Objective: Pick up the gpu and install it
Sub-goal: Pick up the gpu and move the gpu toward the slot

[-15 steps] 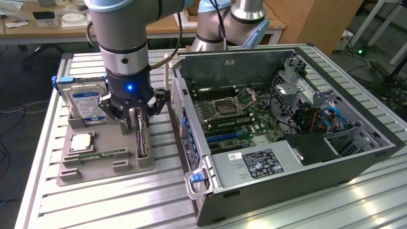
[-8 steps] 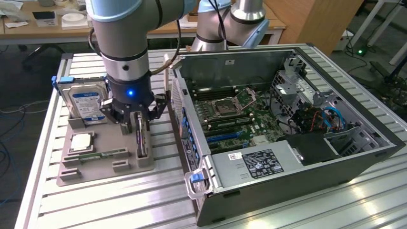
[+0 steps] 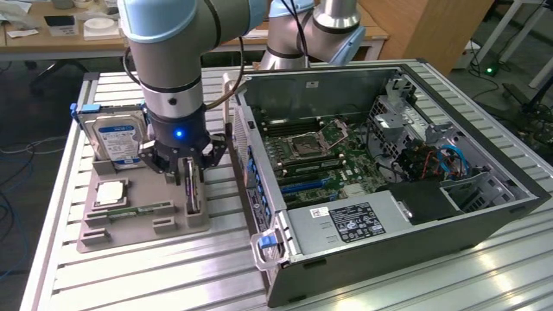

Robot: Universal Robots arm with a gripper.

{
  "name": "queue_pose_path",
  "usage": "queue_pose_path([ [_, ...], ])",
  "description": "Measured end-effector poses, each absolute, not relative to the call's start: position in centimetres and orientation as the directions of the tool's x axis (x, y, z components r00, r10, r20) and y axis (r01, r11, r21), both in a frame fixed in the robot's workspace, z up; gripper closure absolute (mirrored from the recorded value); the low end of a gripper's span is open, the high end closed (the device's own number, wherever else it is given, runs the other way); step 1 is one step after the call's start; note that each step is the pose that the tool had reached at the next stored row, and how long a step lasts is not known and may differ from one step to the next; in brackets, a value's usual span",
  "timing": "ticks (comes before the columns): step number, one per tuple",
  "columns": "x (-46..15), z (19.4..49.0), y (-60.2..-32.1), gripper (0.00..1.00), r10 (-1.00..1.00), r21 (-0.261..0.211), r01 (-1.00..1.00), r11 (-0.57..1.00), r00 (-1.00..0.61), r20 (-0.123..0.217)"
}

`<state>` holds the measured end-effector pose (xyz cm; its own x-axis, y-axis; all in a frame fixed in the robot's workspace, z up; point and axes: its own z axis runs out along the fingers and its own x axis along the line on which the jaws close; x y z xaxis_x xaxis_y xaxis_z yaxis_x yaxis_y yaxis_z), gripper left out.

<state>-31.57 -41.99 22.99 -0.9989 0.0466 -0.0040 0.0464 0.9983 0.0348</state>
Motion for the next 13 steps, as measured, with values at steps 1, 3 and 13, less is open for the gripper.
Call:
queue_pose_path([
  [1, -31.6, 22.8, -41.9, 0.53, 0.047, 0.034, 0.047, 0.998, -0.999, -0.004],
  [3, -31.5, 22.6, -41.8, 0.53, 0.047, 0.032, 0.047, 0.998, -0.999, -0.004],
  [13, -31.5, 21.2, -41.5, 0.55, 0.048, 0.029, 0.048, 0.998, -0.999, -0.004],
])
